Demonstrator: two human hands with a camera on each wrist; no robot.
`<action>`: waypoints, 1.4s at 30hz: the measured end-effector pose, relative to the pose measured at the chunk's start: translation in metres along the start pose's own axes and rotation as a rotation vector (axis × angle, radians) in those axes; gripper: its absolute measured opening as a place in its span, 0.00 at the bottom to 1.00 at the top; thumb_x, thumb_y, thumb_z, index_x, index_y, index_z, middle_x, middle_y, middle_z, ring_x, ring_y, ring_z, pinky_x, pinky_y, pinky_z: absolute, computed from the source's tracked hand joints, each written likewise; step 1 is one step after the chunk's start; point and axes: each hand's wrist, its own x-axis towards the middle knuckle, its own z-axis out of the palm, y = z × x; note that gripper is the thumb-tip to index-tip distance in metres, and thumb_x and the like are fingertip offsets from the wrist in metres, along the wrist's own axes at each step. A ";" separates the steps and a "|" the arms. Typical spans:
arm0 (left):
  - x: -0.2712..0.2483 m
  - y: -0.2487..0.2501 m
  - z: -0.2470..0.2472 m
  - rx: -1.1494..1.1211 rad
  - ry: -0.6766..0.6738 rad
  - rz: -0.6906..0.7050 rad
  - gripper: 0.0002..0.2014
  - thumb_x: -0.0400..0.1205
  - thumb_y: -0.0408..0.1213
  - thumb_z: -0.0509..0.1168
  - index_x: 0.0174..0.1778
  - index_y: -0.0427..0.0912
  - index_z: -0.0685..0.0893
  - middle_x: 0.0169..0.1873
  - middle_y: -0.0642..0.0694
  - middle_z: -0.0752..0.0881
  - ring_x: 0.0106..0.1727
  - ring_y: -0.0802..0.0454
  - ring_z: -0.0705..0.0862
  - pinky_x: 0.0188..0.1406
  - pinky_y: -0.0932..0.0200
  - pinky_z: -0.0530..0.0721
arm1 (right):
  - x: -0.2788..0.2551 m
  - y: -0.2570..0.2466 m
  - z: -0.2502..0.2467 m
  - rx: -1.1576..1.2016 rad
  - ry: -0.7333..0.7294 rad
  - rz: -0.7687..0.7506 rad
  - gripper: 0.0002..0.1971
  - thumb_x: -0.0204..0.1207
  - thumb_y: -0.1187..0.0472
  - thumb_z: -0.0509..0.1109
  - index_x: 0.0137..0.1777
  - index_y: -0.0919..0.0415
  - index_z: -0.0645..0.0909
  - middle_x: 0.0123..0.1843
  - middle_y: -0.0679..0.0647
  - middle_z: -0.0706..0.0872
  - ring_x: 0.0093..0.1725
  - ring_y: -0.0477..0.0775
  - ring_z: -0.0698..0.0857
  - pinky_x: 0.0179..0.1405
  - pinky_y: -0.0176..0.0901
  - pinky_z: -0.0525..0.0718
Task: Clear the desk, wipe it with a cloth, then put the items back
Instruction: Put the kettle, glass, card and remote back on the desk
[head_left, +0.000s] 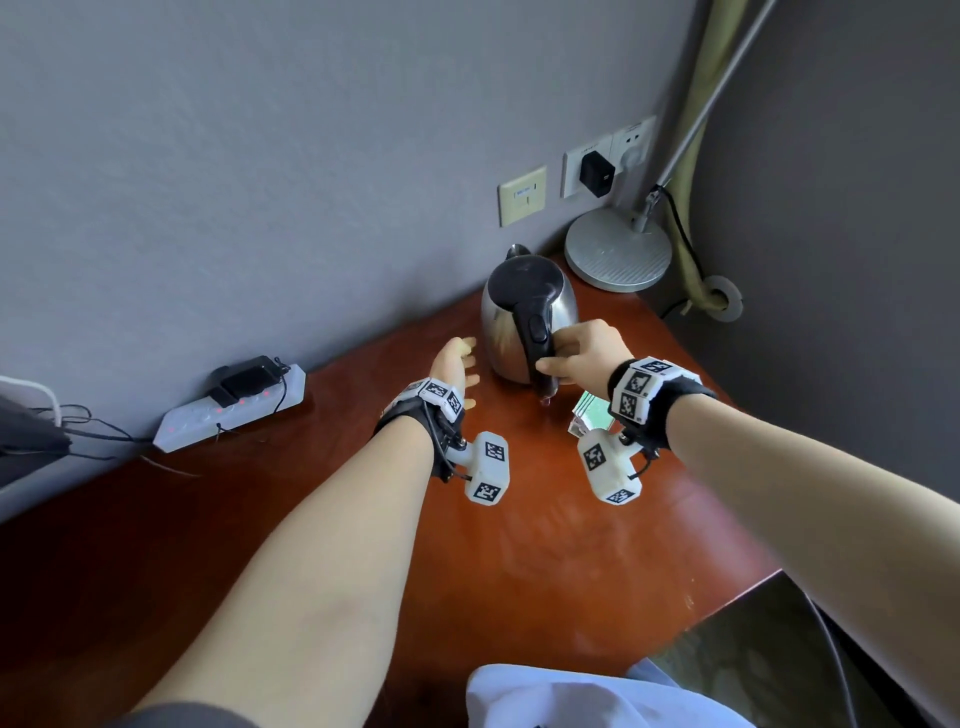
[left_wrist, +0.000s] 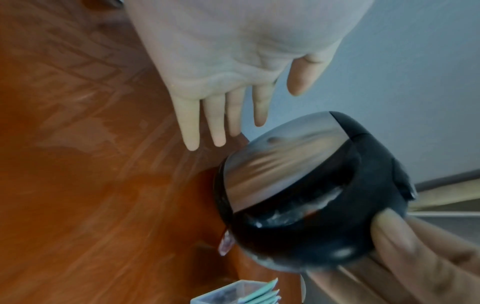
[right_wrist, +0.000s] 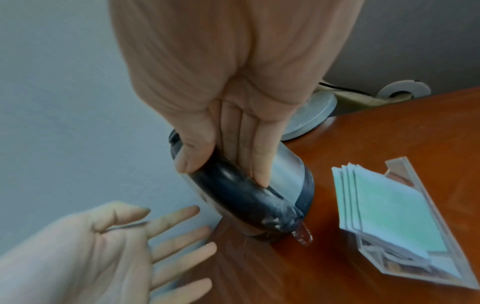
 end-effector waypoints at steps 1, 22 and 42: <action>0.001 0.006 0.000 -0.006 0.015 0.017 0.23 0.88 0.45 0.49 0.78 0.48 0.75 0.76 0.44 0.76 0.75 0.40 0.75 0.73 0.38 0.69 | -0.005 0.000 -0.003 0.014 -0.006 -0.008 0.08 0.71 0.64 0.80 0.50 0.60 0.89 0.44 0.55 0.92 0.44 0.54 0.92 0.52 0.51 0.91; -0.020 0.100 0.057 -0.206 -0.100 0.319 0.14 0.71 0.53 0.56 0.32 0.50 0.82 0.28 0.54 0.79 0.33 0.54 0.74 0.33 0.59 0.69 | -0.087 -0.001 -0.075 0.513 0.166 -0.118 0.19 0.82 0.75 0.65 0.70 0.62 0.82 0.56 0.57 0.90 0.52 0.48 0.90 0.53 0.41 0.89; 0.053 0.066 0.201 -0.270 -0.021 0.121 0.11 0.79 0.43 0.56 0.31 0.49 0.76 0.28 0.50 0.82 0.33 0.50 0.76 0.42 0.54 0.72 | -0.003 0.103 -0.166 0.580 0.235 0.073 0.18 0.59 0.60 0.81 0.52 0.51 0.90 0.41 0.61 0.84 0.41 0.62 0.87 0.54 0.70 0.87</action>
